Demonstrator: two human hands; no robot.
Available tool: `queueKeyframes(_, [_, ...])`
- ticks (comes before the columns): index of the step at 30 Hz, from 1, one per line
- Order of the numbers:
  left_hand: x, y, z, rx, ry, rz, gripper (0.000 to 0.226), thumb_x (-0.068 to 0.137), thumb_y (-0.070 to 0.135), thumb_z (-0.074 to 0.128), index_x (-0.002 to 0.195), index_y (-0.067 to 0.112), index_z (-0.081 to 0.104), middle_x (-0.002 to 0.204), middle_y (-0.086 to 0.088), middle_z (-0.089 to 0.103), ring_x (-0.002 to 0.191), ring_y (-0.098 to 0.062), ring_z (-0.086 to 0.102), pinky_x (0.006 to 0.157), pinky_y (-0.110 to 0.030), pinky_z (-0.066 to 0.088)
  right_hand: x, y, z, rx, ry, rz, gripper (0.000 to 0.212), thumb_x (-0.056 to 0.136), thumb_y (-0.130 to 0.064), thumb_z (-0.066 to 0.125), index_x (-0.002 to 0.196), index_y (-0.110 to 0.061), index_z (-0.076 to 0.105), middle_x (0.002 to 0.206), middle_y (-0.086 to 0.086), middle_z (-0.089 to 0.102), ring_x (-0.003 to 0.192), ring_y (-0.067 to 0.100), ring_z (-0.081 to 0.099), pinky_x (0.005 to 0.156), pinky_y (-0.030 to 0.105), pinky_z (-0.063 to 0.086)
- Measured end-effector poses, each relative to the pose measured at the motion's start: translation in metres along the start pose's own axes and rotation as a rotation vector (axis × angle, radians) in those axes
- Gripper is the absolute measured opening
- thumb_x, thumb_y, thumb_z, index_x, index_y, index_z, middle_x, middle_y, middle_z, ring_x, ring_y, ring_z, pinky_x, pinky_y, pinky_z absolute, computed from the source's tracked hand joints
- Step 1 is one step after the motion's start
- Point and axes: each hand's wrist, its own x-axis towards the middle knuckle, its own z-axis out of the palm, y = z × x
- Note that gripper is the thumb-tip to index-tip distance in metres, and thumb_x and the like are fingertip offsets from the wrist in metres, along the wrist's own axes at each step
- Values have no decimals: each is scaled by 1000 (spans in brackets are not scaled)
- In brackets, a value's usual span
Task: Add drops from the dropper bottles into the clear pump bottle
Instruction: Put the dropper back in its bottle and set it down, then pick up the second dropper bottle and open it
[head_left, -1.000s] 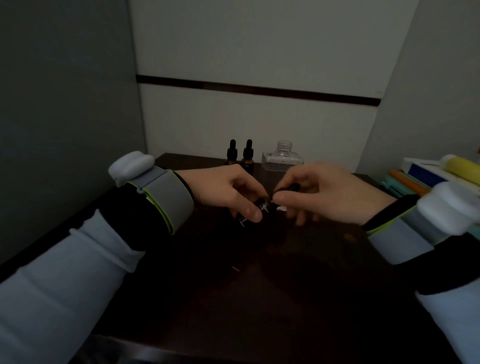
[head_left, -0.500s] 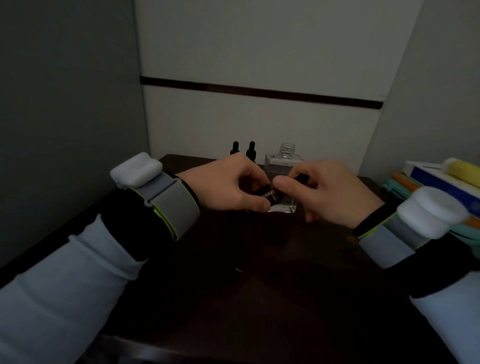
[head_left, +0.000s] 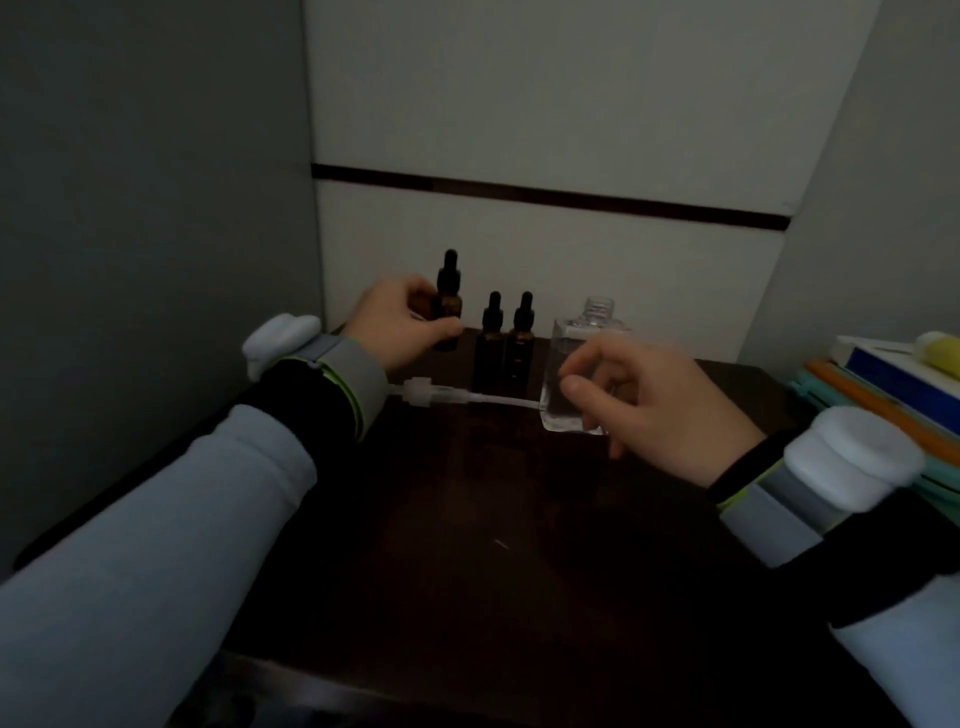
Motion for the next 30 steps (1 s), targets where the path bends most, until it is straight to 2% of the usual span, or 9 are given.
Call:
queueKeyframes(3, [6, -17, 15, 123, -43, -56, 40, 77, 26, 76, 109, 7, 61, 108, -12, 66, 102, -26, 61, 93, -39, 49, -1, -1, 3, -10, -50, -2, 4, 90, -34, 54, 86, -35, 56, 67, -11, 66, 45, 8, 60, 48, 21, 45])
queueKeyframes(6, [7, -23, 20, 257, -89, -92, 47, 81, 33, 72, 119, 9, 57, 119, -12, 62, 111, -28, 57, 94, -37, 47, -1, -1, 5, 12, -72, 8, 6, 91, -32, 55, 86, -33, 57, 66, -12, 66, 45, 10, 61, 47, 22, 46])
queueKeyframes(10, [9, -20, 22, 296, -91, -76, 55, 79, 39, 72, 123, 11, 53, 122, -11, 61, 112, -28, 57, 96, -39, 46, 1, -1, 6, -1, -95, 6, 8, 92, -32, 54, 84, -33, 57, 65, -12, 66, 44, 9, 61, 47, 21, 44])
queueKeyframes(13, [8, -13, 22, 186, -4, -1, 77, 75, 48, 71, 138, 19, 38, 134, -7, 52, 122, -27, 50, 103, -46, 40, 0, -2, 5, -7, -110, -2, 8, 92, -32, 54, 85, -32, 58, 64, -11, 66, 44, 9, 61, 48, 21, 46])
queueKeyframes(15, [6, -3, 21, 206, 125, 139, 81, 75, 53, 66, 142, 23, 32, 141, -5, 44, 130, -26, 41, 107, -48, 33, -1, -3, 5, -8, -111, -10, 8, 92, -32, 54, 86, -31, 59, 64, -10, 66, 44, 10, 61, 48, 21, 47])
queueKeyframes(18, [5, 13, 28, 460, 196, 274, 71, 82, 54, 57, 143, 27, 33, 146, -2, 36, 136, -22, 29, 112, -45, 18, 0, -4, 6, 0, -124, -15, 7, 92, -30, 54, 87, -29, 59, 62, -7, 65, 45, 12, 61, 49, 22, 49])
queueKeyframes(22, [6, 22, 41, 744, 113, 348, 47, 93, 45, 46, 137, 28, 44, 144, 3, 43, 142, -17, 19, 113, -53, -3, -1, -5, 5, 3, -150, -14, 8, 92, -31, 53, 89, -29, 60, 64, -5, 65, 46, 12, 62, 50, 23, 51])
queueKeyframes(26, [7, 28, 38, 711, 127, 417, 29, 94, 32, 49, 121, 24, 58, 120, 2, 61, 129, -17, 38, 114, -52, -7, 0, -3, 7, 9, -162, -13, 8, 92, -33, 53, 87, -32, 59, 65, -6, 65, 46, 11, 62, 50, 25, 50])
queueKeyframes(30, [1, 38, 27, 590, 206, 484, 17, 92, 23, 54, 104, 21, 65, 101, 2, 67, 111, -19, 53, 115, -43, -2, 1, -3, 7, 9, -149, -20, 9, 92, -33, 54, 85, -31, 59, 63, -8, 65, 46, 12, 61, 50, 25, 51])
